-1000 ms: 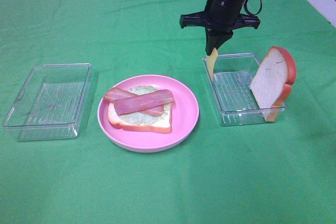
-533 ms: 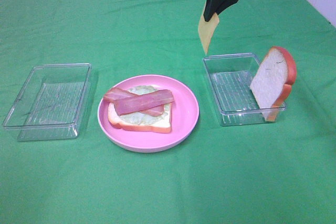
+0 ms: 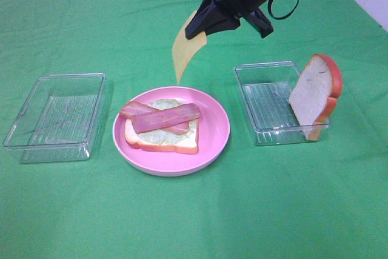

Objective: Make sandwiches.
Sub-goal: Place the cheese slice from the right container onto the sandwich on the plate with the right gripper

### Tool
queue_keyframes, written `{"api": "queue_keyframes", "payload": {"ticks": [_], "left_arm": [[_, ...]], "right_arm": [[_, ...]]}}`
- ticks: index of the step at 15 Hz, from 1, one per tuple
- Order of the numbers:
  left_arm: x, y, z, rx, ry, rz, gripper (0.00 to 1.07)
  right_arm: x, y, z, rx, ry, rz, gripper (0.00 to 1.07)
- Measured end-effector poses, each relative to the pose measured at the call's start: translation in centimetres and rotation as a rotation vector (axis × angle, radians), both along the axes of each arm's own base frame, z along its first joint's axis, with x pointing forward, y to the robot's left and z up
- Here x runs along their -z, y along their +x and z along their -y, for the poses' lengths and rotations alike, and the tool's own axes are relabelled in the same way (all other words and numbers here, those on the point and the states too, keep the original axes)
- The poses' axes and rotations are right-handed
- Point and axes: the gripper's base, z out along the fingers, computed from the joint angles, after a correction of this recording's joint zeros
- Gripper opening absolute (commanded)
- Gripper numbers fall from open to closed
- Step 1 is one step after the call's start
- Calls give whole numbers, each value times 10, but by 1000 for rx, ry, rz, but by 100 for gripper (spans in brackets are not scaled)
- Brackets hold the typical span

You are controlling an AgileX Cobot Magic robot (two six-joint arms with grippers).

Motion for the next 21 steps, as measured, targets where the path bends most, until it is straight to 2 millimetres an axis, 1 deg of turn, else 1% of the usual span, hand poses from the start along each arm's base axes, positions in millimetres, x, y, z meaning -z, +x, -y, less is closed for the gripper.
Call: {"api": "queue_keyframes", "payload": {"ticks": [1,2,4,6,7,8,9,10,11,13,15,19,21], "left_arm": [[0,0,0,0,0,0,98],[0,0,0,0,0,0,98],[0,0,0,0,0,0,98],[0,0,0,0,0,0,98],[0,0,0,0,0,0,98],[0,0,0,0,0,0,98],[0,0,0,0,0,0,98],[0,0,0,0,0,0,98],[0,0,0,1,-1,0,98],[0,0,0,1,-1,0,98],[0,0,0,1,-1,0,98],[0,0,0,1,-1,0,98],[0,0,0,1,-1,0,98]], "right_arm": [[8,-3,-5,8,29,5,0],[12,-4,-8,15,37,14,0],[24,-10,-26,42,41,50,0],[35,-17,-50,30,57,64,0],[39,-19,-56,22,64,57,0],[60,-22,-71,1,79,12,0],[71,-21,-74,2,79,-8,0],[79,-20,-75,5,73,-20,0],[82,-20,-75,6,70,-23,0],[94,-17,-76,23,54,-33,0],[102,-15,-74,20,33,-36,0],[108,-4,-56,23,-42,13,0],[110,-1,-52,24,-57,20,0]]}}
